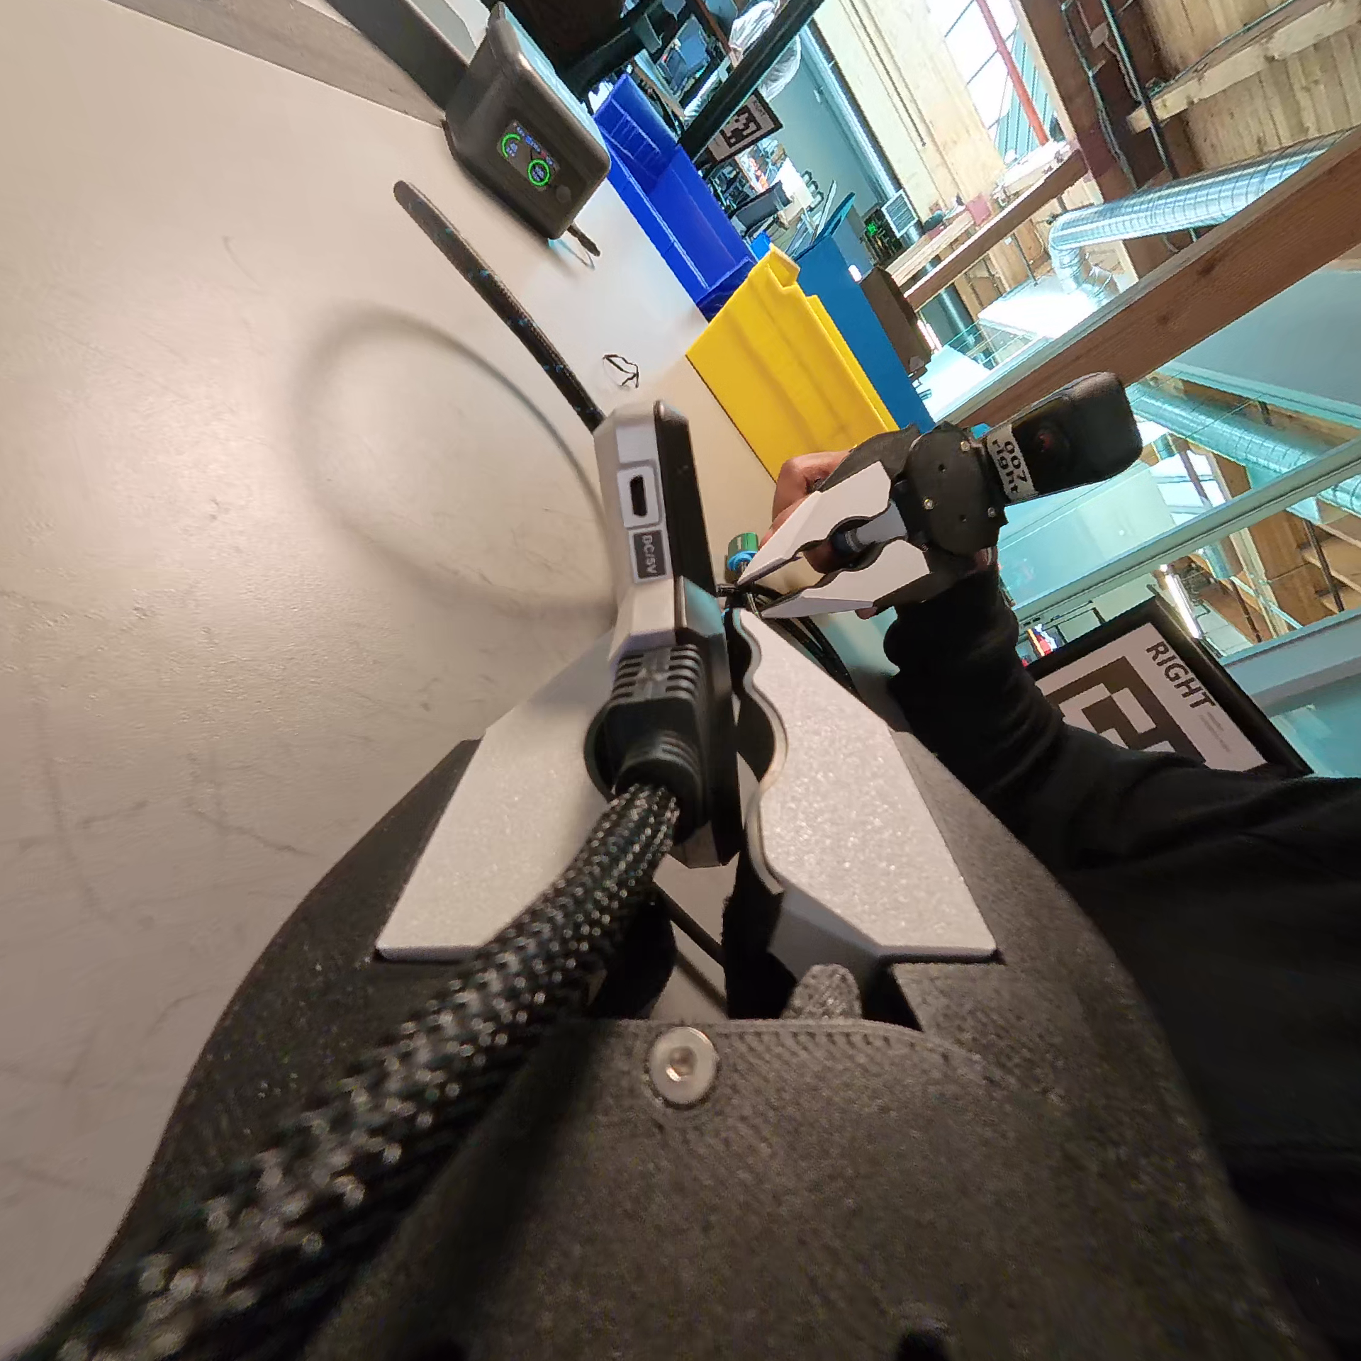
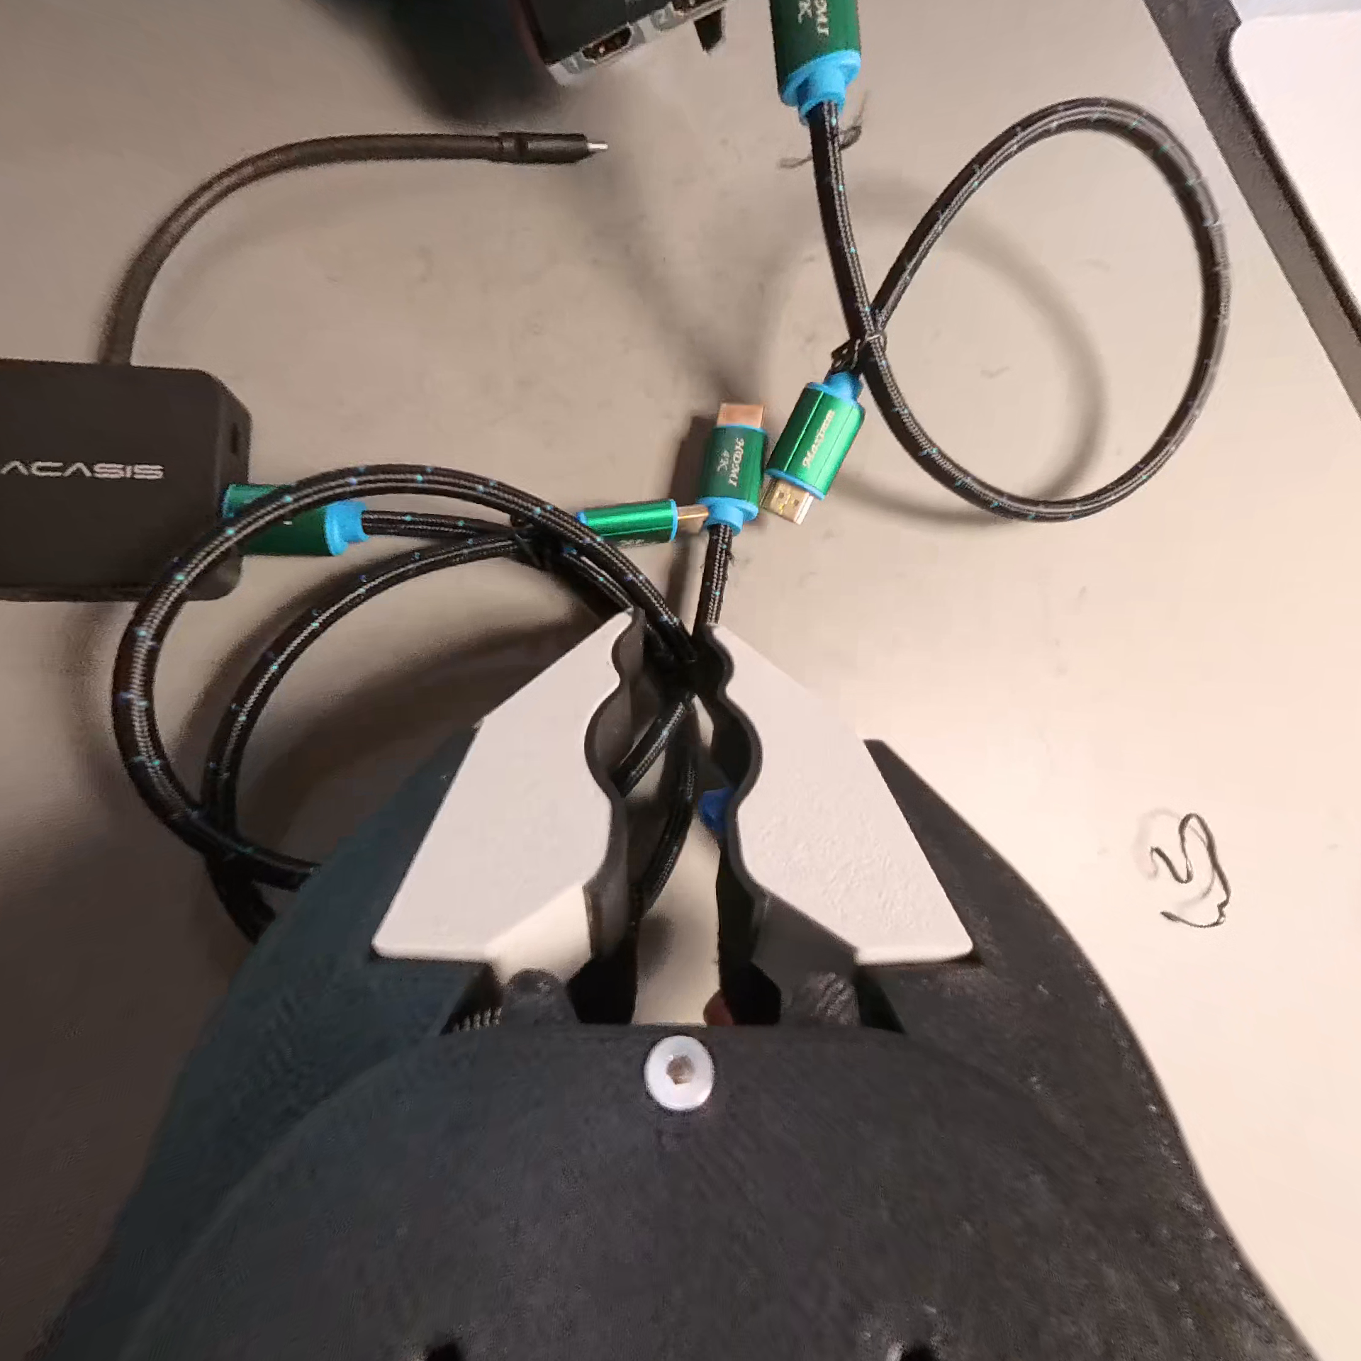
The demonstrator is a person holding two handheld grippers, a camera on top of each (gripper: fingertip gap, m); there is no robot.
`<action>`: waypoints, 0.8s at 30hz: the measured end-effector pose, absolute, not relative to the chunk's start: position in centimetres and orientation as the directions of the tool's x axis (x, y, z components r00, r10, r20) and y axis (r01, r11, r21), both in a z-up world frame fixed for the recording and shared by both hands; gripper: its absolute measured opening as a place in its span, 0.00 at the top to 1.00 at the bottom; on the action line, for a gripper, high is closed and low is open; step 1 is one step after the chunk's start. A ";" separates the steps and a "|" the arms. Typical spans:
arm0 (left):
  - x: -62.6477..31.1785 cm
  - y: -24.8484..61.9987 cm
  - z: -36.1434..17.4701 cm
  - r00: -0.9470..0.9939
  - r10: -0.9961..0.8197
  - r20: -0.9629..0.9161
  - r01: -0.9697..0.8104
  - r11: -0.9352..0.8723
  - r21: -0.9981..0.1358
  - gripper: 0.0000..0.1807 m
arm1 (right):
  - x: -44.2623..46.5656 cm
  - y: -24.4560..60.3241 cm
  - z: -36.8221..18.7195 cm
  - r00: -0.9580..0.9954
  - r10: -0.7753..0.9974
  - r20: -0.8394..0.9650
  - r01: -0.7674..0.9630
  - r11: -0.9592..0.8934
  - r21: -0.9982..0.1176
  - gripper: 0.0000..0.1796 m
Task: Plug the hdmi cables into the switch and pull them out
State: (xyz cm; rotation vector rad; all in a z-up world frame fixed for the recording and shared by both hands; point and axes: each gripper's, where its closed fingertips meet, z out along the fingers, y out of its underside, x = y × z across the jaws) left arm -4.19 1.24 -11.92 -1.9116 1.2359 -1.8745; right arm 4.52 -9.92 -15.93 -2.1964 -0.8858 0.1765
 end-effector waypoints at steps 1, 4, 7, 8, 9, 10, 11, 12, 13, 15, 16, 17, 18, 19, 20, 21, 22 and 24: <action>-4.2 1.2 -12.0 -0.148 -0.663 0.733 -0.420 -0.629 -0.654 0.88 | 4.6 -9.9 -15.9 0.752 0.642 0.154 0.548 -0.478 -0.687 0.91; -4.2 1.0 -12.1 -0.146 -0.671 0.727 -0.426 -0.620 -0.658 0.88 | 4.9 -9.4 -15.3 0.760 0.621 0.192 0.555 -0.467 -0.688 0.86; -4.1 1.0 -12.2 -0.143 -0.677 0.723 -0.430 -0.615 -0.661 0.88 | 5.0 -9.2 -15.7 0.755 0.640 0.141 0.554 -0.508 -0.660 0.81; -4.1 1.0 -12.2 -0.142 -0.677 0.722 -0.429 -0.615 -0.661 0.88 | 5.0 -9.4 -16.2 0.743 0.659 0.112 0.563 -0.527 -0.637 0.79; -4.1 1.0 -12.2 -0.142 -0.676 0.723 -0.428 -0.617 -0.661 0.88 | 4.9 -9.5 -16.9 0.730 0.678 0.089 0.580 -0.545 -0.606 0.78; -4.1 1.1 -12.1 -0.140 -0.675 0.725 -0.423 -0.621 -0.660 0.88 | 5.0 -9.6 -17.5 0.717 0.692 0.078 0.601 -0.558 -0.573 0.76; -4.1 1.2 -12.1 -0.136 -0.675 0.726 -0.417 -0.625 -0.660 0.88 | 5.0 -9.4 -17.6 0.711 0.700 0.072 0.608 -0.561 -0.562 0.76; -4.1 1.4 -12.0 -0.132 -0.674 0.727 -0.407 -0.632 -0.659 0.88 | 4.9 -9.0 -17.6 0.709 0.703 0.063 0.608 -0.563 -0.559 0.75; -4.2 1.6 -11.9 -0.130 -0.671 0.730 -0.396 -0.640 -0.659 0.88 | 4.9 -8.9 -17.7 0.704 0.708 0.055 0.615 -0.569 -0.547 0.75; -4.2 2.2 -11.5 -0.128 -0.660 0.740 -0.365 -0.663 -0.654 0.88 | 4.9 -8.6 -17.7 0.696 0.717 0.037 0.621 -0.575 -0.532 0.75; -4.3 2.5 -11.4 -0.127 -0.651 0.748 -0.351 -0.676 -0.648 0.88 | 4.9 -8.6 -17.7 0.693 0.720 0.022 0.620 -0.581 -0.528 0.75; -4.3 2.7 -11.3 -0.126 -0.643 0.755 -0.342 -0.687 -0.642 0.88 | 4.8 -8.6 -17.7 0.690 0.723 0.004 0.616 -0.585 -0.528 0.75; -4.4 2.8 -11.2 -0.127 -0.637 0.760 -0.338 -0.693 -0.637 0.88 | 4.7 -8.7 -17.6 0.686 0.727 -0.011 0.611 -0.585 -0.533 0.76; -4.4 2.7 -11.2 -0.129 -0.636 0.761 -0.339 -0.693 -0.636 0.88 | 4.6 -8.7 -17.4 0.681 0.732 -0.028 0.603 -0.582 -0.545 0.77; -4.4 2.7 -11.3 -0.130 -0.638 0.759 -0.344 -0.689 -0.638 0.88 | 4.4 -8.8 -17.0 0.675 0.736 -0.046 0.591 -0.577 -0.563 0.78; -4.3 2.5 -11.3 -0.130 -0.643 0.755 -0.349 -0.683 -0.642 0.88 | 4.2 -8.7 -16.6 0.672 0.738 -0.057 0.578 -0.572 -0.582 0.78; -4.3 2.4 -11.4 -0.130 -0.648 0.751 -0.356 -0.676 -0.645 0.89 | 4.2 -8.5 -16.3 0.674 0.737 -0.061 0.568 -0.569 -0.595 0.78; -4.3 2.2 -11.5 -0.131 -0.653 0.746 -0.365 -0.668 -0.649 0.88 | 4.3 -8.2 -16.4 0.682 0.729 -0.063 0.563 -0.578 -0.590 0.79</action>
